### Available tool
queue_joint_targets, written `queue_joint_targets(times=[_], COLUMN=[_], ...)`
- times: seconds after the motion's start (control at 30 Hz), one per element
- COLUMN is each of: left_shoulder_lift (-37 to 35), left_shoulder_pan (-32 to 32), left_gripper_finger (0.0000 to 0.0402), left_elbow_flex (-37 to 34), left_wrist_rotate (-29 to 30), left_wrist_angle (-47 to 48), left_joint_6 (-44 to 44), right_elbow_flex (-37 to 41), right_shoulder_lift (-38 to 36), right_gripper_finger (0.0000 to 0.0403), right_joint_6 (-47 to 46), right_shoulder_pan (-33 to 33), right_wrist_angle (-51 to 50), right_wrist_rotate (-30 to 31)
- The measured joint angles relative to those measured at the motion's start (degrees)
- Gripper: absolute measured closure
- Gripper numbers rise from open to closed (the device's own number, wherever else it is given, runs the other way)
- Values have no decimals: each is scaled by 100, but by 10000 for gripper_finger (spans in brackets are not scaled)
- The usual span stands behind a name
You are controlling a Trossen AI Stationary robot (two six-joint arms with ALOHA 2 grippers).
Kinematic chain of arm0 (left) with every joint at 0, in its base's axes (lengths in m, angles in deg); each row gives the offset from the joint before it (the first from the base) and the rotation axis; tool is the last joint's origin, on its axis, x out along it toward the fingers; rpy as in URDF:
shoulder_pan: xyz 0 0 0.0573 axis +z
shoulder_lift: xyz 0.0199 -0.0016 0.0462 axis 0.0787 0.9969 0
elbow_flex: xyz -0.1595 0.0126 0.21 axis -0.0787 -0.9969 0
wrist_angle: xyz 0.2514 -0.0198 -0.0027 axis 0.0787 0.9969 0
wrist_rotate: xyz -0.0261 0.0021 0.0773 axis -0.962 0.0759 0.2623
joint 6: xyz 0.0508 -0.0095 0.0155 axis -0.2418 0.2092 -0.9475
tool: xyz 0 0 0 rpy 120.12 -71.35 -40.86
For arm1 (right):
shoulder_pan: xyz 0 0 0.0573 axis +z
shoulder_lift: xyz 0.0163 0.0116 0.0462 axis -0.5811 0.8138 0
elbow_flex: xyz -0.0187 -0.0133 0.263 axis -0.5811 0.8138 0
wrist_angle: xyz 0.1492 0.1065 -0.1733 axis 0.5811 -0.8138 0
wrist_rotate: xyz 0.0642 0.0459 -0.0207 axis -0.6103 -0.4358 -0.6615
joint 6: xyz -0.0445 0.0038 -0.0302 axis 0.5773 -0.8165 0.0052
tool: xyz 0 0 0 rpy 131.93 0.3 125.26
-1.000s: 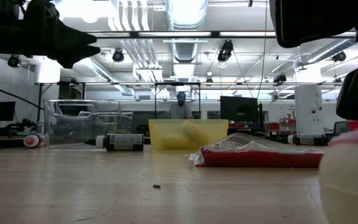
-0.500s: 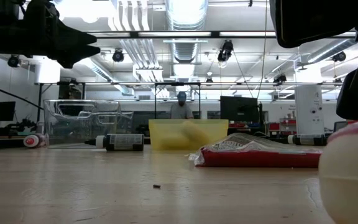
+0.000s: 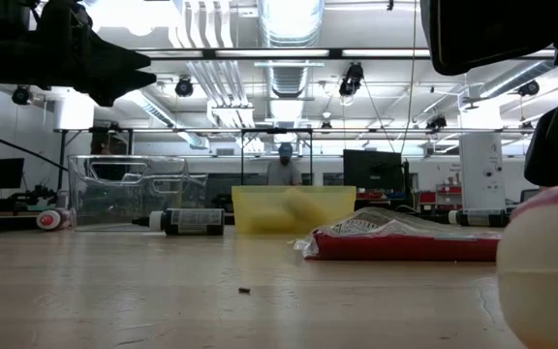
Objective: Pick & Place Food Item
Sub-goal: Put the pink donut into the yellow bin
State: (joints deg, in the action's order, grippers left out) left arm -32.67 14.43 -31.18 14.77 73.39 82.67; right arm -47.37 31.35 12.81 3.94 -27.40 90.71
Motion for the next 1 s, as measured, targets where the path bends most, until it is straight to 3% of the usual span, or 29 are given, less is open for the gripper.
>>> queue_joint_targets(times=[0.67, 1.0], left_shoulder_lift=[1, 1], left_shoulder_pan=[0, 1], left_gripper_finger=[111, 111], left_elbow_flex=[0, 0], left_wrist_rotate=[0, 0], left_wrist_angle=[0, 0], left_joint_6=[-2, -1], right_elbow_flex=[-466, -704], right_shoulder_lift=[-99, -521], right_gripper_finger=[310, 327], right_joint_6=[124, 590], right_shoulder_pan=[-58, -79], right_wrist_angle=[-970, -1582], right_wrist_rotate=[75, 839])
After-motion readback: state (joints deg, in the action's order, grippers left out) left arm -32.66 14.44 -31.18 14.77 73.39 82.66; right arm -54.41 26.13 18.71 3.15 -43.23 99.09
